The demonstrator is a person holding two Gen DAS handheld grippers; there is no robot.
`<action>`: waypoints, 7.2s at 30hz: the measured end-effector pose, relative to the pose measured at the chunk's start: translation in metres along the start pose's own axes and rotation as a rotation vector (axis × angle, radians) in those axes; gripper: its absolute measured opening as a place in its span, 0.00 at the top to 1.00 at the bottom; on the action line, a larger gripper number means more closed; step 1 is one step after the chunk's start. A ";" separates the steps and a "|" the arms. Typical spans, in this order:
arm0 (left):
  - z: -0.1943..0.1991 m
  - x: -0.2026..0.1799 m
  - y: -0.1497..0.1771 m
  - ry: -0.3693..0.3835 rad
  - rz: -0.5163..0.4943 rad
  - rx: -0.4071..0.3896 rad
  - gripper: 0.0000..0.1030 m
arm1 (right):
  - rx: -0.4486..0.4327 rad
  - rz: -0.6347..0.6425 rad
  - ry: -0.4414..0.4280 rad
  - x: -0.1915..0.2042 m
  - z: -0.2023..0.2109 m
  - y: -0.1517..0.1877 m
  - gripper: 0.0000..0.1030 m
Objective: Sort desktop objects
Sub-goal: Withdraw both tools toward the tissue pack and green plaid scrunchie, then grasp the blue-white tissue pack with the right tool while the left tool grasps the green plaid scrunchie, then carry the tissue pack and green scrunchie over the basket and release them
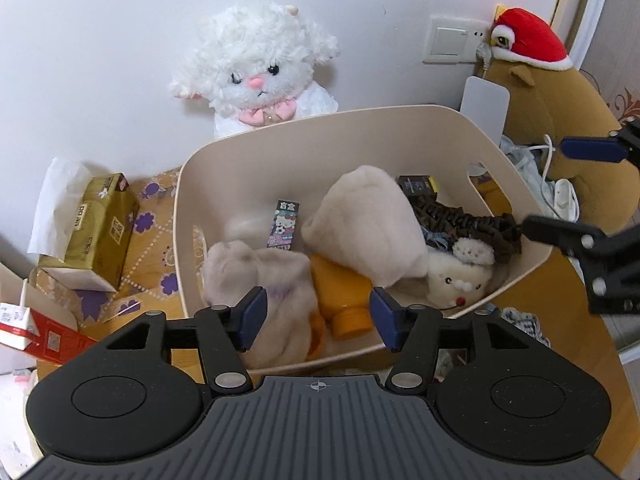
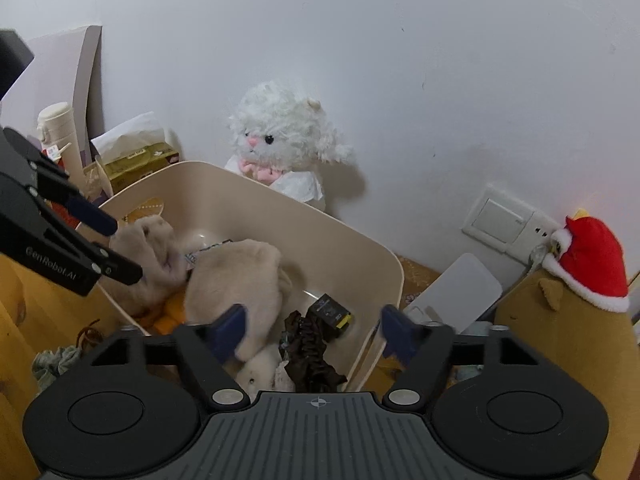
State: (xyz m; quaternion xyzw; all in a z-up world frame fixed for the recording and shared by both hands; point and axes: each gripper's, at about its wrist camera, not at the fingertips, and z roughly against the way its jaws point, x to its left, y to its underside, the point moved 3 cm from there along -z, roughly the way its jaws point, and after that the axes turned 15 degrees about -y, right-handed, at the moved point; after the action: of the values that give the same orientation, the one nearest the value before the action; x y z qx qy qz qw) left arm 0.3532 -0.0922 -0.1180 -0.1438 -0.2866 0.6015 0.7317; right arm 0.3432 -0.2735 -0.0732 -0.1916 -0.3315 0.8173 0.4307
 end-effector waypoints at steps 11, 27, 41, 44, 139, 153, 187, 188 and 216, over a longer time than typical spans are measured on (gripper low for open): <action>0.030 0.016 0.027 -0.016 0.025 -0.028 0.37 | -0.023 -0.038 -0.005 0.031 0.034 0.012 0.00; 0.050 0.022 0.086 -0.030 0.020 -0.027 0.32 | 0.063 -0.162 -0.032 0.078 0.062 0.074 0.00; 0.037 0.013 0.136 -0.037 0.007 0.055 0.31 | 0.128 -0.396 -0.044 0.109 0.056 0.136 0.00; 0.031 0.008 0.146 -0.028 0.015 0.079 0.30 | 0.139 -0.453 -0.060 0.117 0.050 0.150 0.00; 0.107 0.034 0.110 -0.029 0.010 -0.183 0.86 | -0.136 -0.449 0.065 0.103 0.117 0.097 0.35; 0.099 0.019 0.064 -0.036 -0.015 -0.232 0.86 | -0.191 -0.371 0.096 0.059 0.118 0.061 0.35; -0.016 -0.014 -0.002 -0.087 0.017 -0.058 0.86 | -0.051 -0.058 -0.042 -0.001 -0.004 -0.009 0.35; -0.018 -0.015 -0.002 -0.088 0.016 -0.049 0.86 | -0.043 -0.053 -0.047 0.000 -0.009 -0.009 0.35; 0.001 -0.022 0.009 -0.125 0.026 -0.017 0.27 | -0.076 -0.115 -0.079 -0.004 0.003 0.018 0.00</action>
State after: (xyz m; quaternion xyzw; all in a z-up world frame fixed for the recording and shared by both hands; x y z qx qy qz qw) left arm 0.3428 -0.1110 -0.1271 -0.1161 -0.3350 0.6164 0.7031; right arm 0.3329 -0.2857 -0.0838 -0.1559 -0.3896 0.7849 0.4559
